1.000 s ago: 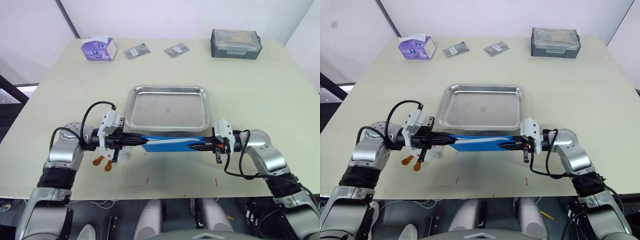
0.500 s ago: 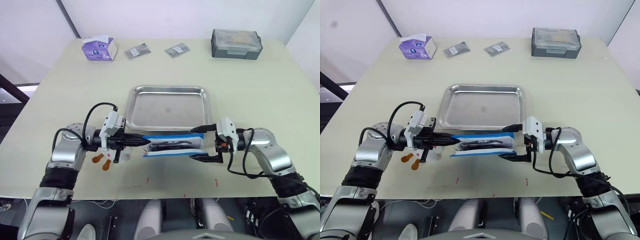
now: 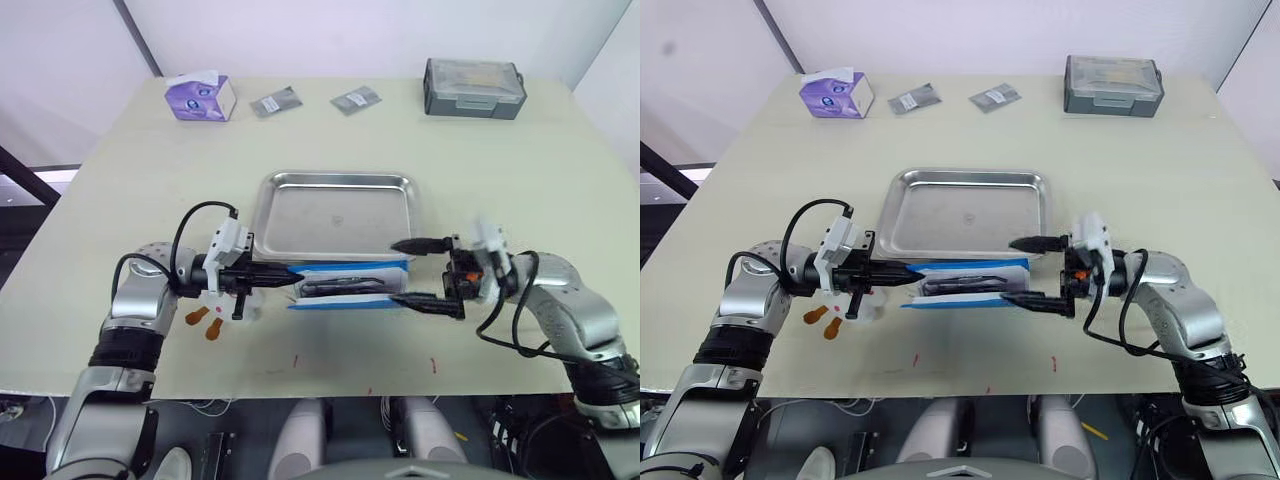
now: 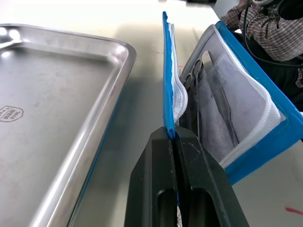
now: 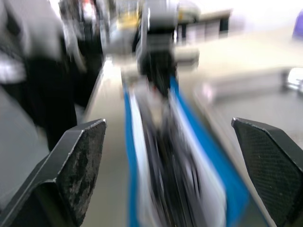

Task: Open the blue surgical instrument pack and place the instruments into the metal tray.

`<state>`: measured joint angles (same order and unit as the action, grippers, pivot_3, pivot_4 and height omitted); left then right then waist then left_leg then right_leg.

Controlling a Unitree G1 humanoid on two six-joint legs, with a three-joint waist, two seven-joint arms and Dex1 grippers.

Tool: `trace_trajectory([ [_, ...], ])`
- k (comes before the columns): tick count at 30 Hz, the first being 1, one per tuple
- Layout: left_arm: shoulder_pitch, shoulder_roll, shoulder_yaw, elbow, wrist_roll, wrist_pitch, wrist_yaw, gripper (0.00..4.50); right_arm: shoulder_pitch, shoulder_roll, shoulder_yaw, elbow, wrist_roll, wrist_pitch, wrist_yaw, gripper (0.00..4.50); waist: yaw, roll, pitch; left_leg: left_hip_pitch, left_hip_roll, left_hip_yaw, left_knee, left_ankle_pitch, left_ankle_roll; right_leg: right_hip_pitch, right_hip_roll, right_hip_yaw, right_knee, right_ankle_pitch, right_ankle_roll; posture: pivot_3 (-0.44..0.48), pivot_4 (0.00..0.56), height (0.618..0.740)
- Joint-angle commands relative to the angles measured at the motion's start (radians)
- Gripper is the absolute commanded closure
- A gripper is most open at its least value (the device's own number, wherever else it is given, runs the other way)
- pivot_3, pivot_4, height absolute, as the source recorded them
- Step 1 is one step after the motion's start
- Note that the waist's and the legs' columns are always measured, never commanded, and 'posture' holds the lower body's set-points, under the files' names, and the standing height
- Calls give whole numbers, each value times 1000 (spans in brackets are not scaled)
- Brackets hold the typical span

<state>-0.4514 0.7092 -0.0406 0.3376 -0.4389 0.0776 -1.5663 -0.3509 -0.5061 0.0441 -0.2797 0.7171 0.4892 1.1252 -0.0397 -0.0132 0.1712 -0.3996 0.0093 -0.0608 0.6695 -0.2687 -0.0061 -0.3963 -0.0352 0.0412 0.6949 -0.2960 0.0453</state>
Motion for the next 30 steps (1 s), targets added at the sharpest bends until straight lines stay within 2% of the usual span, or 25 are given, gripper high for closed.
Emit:
trace_trajectory([
  [1,-2,-7,-13,1,11,-14,-39,4500,-19,30,-30,-75,99,79,-77,1267,0,0,0,0,0,0,0,0,0,0,0,0,0,0,0,0,150,734],
  [3,-5,-10,-13,5,14,-16,-38,4500,-10,33,-14,-87,90,93,-95,1970,1,0,0,0,0,0,0,0,0,0,0,0,0,0,0,0,150,734],
  [4,-7,-12,-13,6,15,-16,-37,4500,-2,24,2,-91,70,93,-95,2588,2,0,0,0,-1,0,0,0,0,0,0,0,0,0,0,0,150,734],
  [5,-8,-13,-13,5,16,-16,-37,4500,6,18,16,-91,48,86,-93,2860,2,0,0,0,-1,0,0,0,0,0,0,0,0,0,0,0,150,734],
  [6,-9,-14,-13,4,17,-16,-36,4500,14,14,25,-89,33,84,-95,2860,2,0,0,0,-1,0,0,0,0,0,0,0,0,0,0,0,150,734],
  [7,-10,-15,-14,3,18,-16,-35,4500,25,5,38,-86,13,79,-92,3590,2,0,0,0,-1,0,0,0,0,0,0,0,0,0,0,0,150,734],
  [10,-14,-22,-17,-1,21,-14,-32,4500,63,-25,82,-75,-47,61,-76,4444,2,0,0,0,-2,0,0,0,0,0,0,0,0,0,0,0,150,734],
  [21,-28,-46,-18,9,35,-14,-19,4500,113,-34,144,-64,-103,60,-65,4444,3,0,0,0,-2,0,0,0,0,0,0,0,0,0,0,0,150,734],
  [30,-63,-78,-32,51,95,-42,25,4500,179,-81,216,-13,-223,-9,-23,4444,3,0,0,0,-2,0,0,0,0,0,0,0,0,0,0,0,150,734],
])
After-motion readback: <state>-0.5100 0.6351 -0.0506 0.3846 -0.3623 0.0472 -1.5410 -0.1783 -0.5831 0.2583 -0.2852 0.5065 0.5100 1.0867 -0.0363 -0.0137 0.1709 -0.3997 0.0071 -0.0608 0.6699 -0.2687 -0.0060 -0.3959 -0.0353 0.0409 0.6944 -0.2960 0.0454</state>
